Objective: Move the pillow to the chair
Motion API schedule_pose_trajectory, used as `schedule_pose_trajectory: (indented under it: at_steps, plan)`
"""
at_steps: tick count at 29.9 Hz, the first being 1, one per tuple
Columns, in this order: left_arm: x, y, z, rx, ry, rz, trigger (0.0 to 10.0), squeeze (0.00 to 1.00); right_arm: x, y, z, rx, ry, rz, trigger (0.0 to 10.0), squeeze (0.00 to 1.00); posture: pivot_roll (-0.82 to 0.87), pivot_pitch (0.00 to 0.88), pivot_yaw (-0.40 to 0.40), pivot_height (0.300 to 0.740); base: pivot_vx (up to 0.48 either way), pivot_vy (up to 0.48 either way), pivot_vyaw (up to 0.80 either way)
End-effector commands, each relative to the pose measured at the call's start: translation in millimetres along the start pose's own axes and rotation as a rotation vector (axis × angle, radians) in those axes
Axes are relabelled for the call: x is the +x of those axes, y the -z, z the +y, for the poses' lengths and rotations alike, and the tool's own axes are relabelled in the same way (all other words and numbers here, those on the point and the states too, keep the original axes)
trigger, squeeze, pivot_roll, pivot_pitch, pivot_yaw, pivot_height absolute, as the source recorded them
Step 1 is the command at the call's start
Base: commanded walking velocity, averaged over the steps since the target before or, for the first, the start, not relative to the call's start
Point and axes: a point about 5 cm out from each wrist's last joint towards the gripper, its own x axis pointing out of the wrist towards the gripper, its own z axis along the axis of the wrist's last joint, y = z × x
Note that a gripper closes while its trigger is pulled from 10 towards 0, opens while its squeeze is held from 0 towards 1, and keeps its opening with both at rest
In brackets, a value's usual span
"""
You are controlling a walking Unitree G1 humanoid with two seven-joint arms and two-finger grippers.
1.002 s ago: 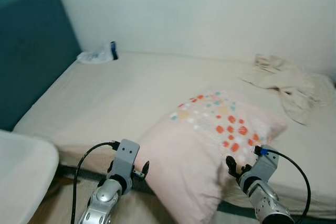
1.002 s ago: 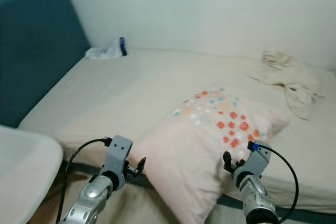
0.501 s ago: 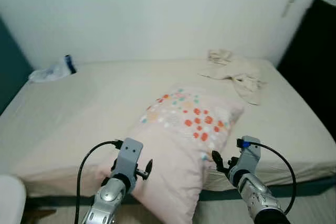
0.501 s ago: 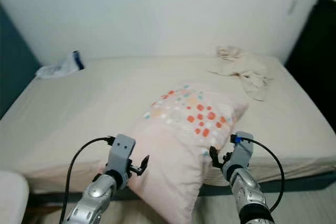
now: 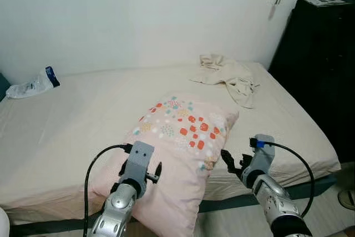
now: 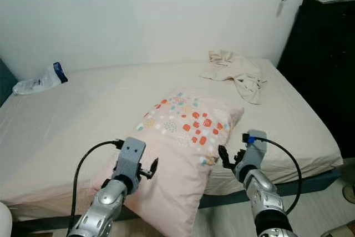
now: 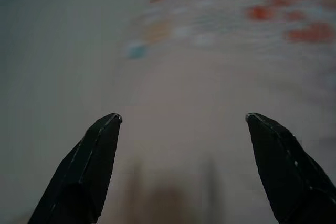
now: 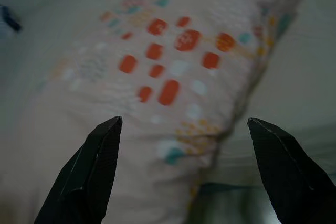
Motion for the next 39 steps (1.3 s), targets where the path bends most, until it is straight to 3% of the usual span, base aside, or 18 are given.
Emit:
schedule_pose_trajectory:
  at_steps: [1, 5, 13, 21, 27, 29, 35, 39]
  plan:
    - [0.6, 8, 24.8, 0.034, -0.155, 0.057, 10.0, 0.0, 1.8, 1, 8.5, -0.003, -0.042, 0.006, 10.0, 0.0, -0.07, 0.056, 0.039, 0.691, 0.0, 0.0, 0.0]
    - [-1.6, 14, 41.4, 0.037, -0.259, 0.096, 10.0, 0.0, 1.9, -1, 9.6, -0.014, -0.048, 0.003, 10.0, 0.0, -0.07, 0.057, 0.039, 0.671, 0.0, 0.0, 0.0]
    - [-10.4, 32, 57.6, 0.076, -0.359, 0.171, 10.0, 0.0, 0.1, -1, 10.0, -0.049, -0.049, -0.007, 10.0, 0.0, -0.07, 0.061, 0.036, 0.656, 0.0, 0.0, 0.0]
    - [-21.3, 46, 79.1, 0.097, -0.482, 0.229, 10.0, 0.0, 0.9, 13, 33.8, -0.062, -0.144, 0.051, 10.0, 0.0, -0.06, 0.064, 0.006, 0.631, 0.0, 0.0, 0.0]
    - [-25.6, 51, 81.4, 0.098, -0.493, 0.241, 10.0, 0.0, 1.0, 10, 38.5, -0.048, -0.178, 0.028, 10.0, 0.0, -0.05, 0.068, 0.003, 0.606, 0.0, 0.0, 0.0]
    - [-25.1, 49, 76.9, 0.082, -0.469, 0.225, 10.0, 0.0, -0.2, 6, 32.1, -0.029, -0.147, 0.007, 10.0, 0.0, -0.05, 0.071, 0.004, 0.586, 0.0, 0.0, 0.0]
    - [-22.3, 44, 69.7, 0.084, -0.428, 0.194, 10.0, 0.0, -6.1, -5, 11.1, 0.043, -0.046, -0.059, 10.0, 0.0, -0.05, 0.082, 0.014, 0.586, 0.0, 0.0, 0.0]
    - [-21.7, 41, 66.4, 0.096, -0.396, 0.175, 10.0, 0.0, -14.3, -22, -8.2, 0.119, 0.022, -0.172, 10.0, 0.0, -0.05, 0.09, 0.024, 0.586, 0.0, 0.0, 0.0]
